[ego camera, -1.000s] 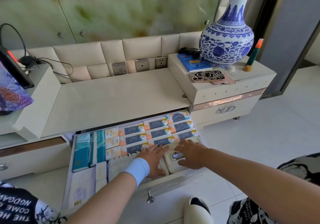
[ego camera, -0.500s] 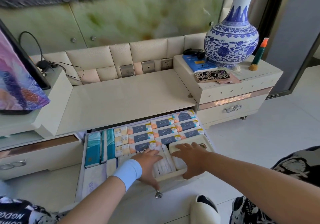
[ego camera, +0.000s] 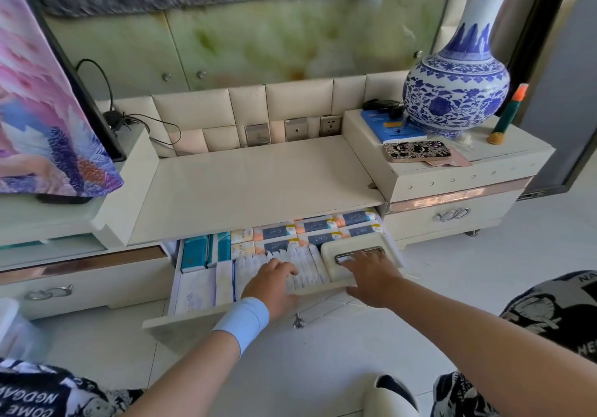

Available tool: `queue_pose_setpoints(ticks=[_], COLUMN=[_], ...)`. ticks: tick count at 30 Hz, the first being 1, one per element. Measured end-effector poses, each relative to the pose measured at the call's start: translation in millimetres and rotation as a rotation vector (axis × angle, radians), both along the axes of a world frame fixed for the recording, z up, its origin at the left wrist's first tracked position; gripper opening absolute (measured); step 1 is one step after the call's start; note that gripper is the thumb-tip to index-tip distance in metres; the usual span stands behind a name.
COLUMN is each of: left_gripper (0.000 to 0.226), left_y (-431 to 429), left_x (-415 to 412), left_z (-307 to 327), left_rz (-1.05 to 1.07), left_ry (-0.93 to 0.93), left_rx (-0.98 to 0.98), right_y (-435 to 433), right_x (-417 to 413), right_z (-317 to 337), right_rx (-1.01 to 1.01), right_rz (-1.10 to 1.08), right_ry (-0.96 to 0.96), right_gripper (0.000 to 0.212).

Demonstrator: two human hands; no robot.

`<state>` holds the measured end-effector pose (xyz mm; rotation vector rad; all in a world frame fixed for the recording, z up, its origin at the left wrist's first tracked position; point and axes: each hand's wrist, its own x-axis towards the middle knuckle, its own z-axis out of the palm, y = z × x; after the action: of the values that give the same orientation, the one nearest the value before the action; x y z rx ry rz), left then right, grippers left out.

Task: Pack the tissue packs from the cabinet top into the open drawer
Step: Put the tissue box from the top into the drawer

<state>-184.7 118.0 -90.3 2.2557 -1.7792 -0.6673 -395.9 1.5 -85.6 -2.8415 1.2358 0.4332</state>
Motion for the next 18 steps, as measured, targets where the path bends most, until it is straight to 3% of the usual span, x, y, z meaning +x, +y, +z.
queue_pose_setpoints(ticks=[3, 4, 7, 10, 13, 18], left_gripper=[0.012, 0.011, 0.033, 0.048, 0.057, 0.053], left_y=[4, 5, 9, 16, 19, 10], left_x=[4, 5, 13, 27, 32, 31], left_z=[6, 10, 25, 26, 20, 18], left_rz=[0.207, 0.268, 0.46, 0.553, 0.646, 0.69], left_ry=[0.252, 0.339, 0.611, 0.708, 0.8, 0.886], left_rx=[-0.019, 0.026, 0.318, 0.523, 0.529, 0.382], right_y=[-2, -1, 2, 11, 9, -5], right_x=[5, 9, 15, 17, 23, 38], right_z=[8, 14, 21, 14, 0, -1], right_rx=[0.018, 0.068, 0.48, 0.846, 0.913, 1.018], right_rz=[-0.197, -0.311, -0.646, -0.879, -1.011, -1.122], right_ry=[-0.099, -0.154, -0.263, -0.311, -0.514, -0.764], right_gripper=[0.047, 0.037, 0.025, 0.028, 0.03, 0.009])
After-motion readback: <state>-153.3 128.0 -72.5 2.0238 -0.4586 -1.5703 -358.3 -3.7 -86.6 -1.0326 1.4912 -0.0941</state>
